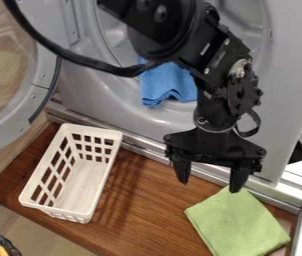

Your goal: Put the blue cloth inside the white basket.

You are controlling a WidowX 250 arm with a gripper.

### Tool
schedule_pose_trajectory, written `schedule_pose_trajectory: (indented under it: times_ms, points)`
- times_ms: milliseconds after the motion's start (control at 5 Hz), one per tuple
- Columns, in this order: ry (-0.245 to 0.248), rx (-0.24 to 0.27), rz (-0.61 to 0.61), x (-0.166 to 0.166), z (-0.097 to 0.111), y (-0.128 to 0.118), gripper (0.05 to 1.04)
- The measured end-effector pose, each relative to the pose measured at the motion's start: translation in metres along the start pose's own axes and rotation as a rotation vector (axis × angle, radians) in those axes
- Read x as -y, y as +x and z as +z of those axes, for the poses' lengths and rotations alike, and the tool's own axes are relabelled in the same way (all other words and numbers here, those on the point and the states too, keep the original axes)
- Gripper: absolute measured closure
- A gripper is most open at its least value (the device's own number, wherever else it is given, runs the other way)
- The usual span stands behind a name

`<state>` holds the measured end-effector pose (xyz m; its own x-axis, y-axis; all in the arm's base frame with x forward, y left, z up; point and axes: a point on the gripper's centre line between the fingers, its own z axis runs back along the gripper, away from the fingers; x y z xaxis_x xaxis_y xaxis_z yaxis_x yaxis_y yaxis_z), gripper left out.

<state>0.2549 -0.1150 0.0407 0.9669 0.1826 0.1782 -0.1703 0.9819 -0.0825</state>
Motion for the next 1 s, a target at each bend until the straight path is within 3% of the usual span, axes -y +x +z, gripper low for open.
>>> schedule_pose_trajectory:
  times_ms: [200, 400, 800, 1000]
  points:
    - [0.013, -0.015, 0.001, -0.002, -0.005, -0.003, 0.084]
    - [0.009, 0.053, 0.01, -0.01, 0.003, 0.007, 0.084]
    - [0.013, 0.17, 0.115, -0.042, 0.021, 0.05, 0.084]
    - [0.01, 0.175, 0.155, -0.055, 0.018, 0.074, 0.084]
